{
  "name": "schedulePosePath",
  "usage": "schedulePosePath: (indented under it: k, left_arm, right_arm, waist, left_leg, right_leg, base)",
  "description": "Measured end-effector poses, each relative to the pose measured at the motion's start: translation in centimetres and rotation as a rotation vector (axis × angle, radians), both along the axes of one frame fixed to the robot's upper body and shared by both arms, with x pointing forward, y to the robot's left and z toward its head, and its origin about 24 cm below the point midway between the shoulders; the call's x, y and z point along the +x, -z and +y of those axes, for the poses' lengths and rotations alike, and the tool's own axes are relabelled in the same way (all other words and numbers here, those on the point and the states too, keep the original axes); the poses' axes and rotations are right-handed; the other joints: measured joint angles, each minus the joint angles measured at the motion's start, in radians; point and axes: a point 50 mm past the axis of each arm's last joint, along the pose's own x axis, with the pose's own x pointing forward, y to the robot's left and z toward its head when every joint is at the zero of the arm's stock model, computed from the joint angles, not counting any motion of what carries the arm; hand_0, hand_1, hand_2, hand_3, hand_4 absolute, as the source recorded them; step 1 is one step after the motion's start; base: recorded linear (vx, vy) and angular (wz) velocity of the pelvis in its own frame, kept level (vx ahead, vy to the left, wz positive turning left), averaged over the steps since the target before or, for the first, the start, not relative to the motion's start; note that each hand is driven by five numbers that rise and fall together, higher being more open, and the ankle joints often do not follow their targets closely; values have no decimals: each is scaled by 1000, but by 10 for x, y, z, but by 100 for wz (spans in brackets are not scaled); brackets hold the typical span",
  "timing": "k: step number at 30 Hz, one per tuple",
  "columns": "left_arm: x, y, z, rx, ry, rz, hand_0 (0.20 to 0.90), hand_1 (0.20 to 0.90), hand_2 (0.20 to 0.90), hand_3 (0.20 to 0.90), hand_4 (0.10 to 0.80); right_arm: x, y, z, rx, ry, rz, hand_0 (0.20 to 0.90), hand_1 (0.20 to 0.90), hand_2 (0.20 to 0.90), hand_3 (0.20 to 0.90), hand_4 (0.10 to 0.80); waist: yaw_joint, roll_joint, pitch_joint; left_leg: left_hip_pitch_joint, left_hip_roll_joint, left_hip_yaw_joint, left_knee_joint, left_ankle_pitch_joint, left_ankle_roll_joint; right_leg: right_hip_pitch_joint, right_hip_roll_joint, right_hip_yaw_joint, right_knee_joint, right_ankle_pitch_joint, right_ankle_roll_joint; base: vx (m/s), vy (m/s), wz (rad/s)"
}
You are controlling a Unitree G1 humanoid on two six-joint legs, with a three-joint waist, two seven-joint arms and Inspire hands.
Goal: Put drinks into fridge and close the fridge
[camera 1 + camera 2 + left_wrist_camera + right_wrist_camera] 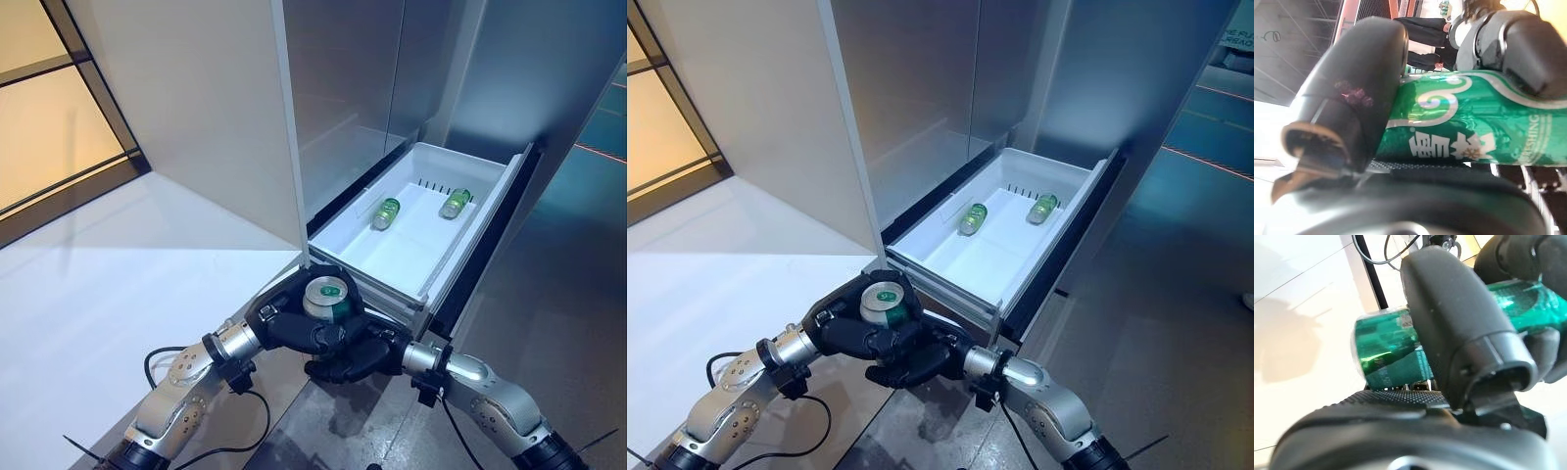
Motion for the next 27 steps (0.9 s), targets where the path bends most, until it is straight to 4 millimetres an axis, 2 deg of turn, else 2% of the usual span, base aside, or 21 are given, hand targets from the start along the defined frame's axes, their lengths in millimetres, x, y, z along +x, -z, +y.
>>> schedulePosePath:
  k: [8, 18, 19, 20, 21, 22, 23, 27]
  left_arm:
    - [2, 2, 0, -52, -12, 37, 300, 300, 300, 200, 100]
    - [6, -2, -3, -33, -9, 5, 300, 300, 300, 200, 100]
    - [6, -3, -3, -36, -9, 0, 319, 319, 319, 222, 122]
    - [7, -4, -4, -40, -11, -7, 406, 406, 406, 324, 224]
    - [8, -5, -4, -39, -12, -15, 432, 432, 432, 354, 254]
    - [9, -7, -5, -36, -13, -28, 841, 841, 841, 831, 731]
    - [10, -9, -5, -35, -18, -36, 900, 900, 900, 900, 800]
    - [15, -16, -5, 10, -82, -103, 900, 900, 900, 900, 800]
  right_arm:
    - [0, -1, 0, -20, 9, -43, 300, 300, 300, 200, 100]
    - [2, -3, -2, -27, 35, -78, 300, 300, 300, 200, 100]
    - [3, -4, -2, -27, 38, -85, 300, 300, 300, 200, 100]
    - [3, -5, -3, -27, 43, -96, 300, 300, 300, 200, 100]
    - [4, -6, -3, -28, 47, -106, 300, 300, 300, 200, 100]
    - [5, -8, -4, -29, 55, -119, 300, 300, 300, 200, 100]
    - [5, -10, -4, -33, 64, -130, 300, 300, 300, 200, 100]
    - [12, -17, -11, -86, 132, -185, 300, 300, 300, 200, 100]
  waist:
    - [-1, -1, 0]
    - [-1, -10, 6]
    - [-1, -11, 6]
    - [-1, -12, 7]
    - [-1, -14, 8]
    - [-1, -16, 9]
    - [-1, -17, 10]
    - [-2, -24, 15]
  left_leg:
    - [0, 0, 0, 0, 0, 0]
    - [1, 1, 2, 0, 0, 0]
    - [1, 1, 3, 0, 0, 0]
    - [1, 1, 3, 0, 0, 0]
    - [1, 1, 3, 0, 0, 0]
    - [1, 1, 3, 0, 0, 0]
    - [1, 1, 3, 0, 0, 0]
    - [0, 1, 4, 0, 0, 0]
  right_leg:
    - [0, 0, 2, 0, 0, 0]
    - [-1, 1, 8, 0, 0, 0]
    - [-1, 1, 8, 0, 0, 0]
    - [0, 1, 8, 0, 0, 0]
    - [0, 1, 8, 0, 0, 0]
    - [-1, 1, 8, 0, 0, 0]
    - [-1, 1, 8, 0, 0, 0]
    - [-1, 1, 11, 0, 0, 0]
  base:
    - [0, 0, 0]
    - [0, 0, 0]
    - [0, 0, 0]
    - [0, 0, 0]
    - [0, 0, 0]
    - [0, 0, 0]
    - [0, 0, 0]
    - [0, 0, 0]
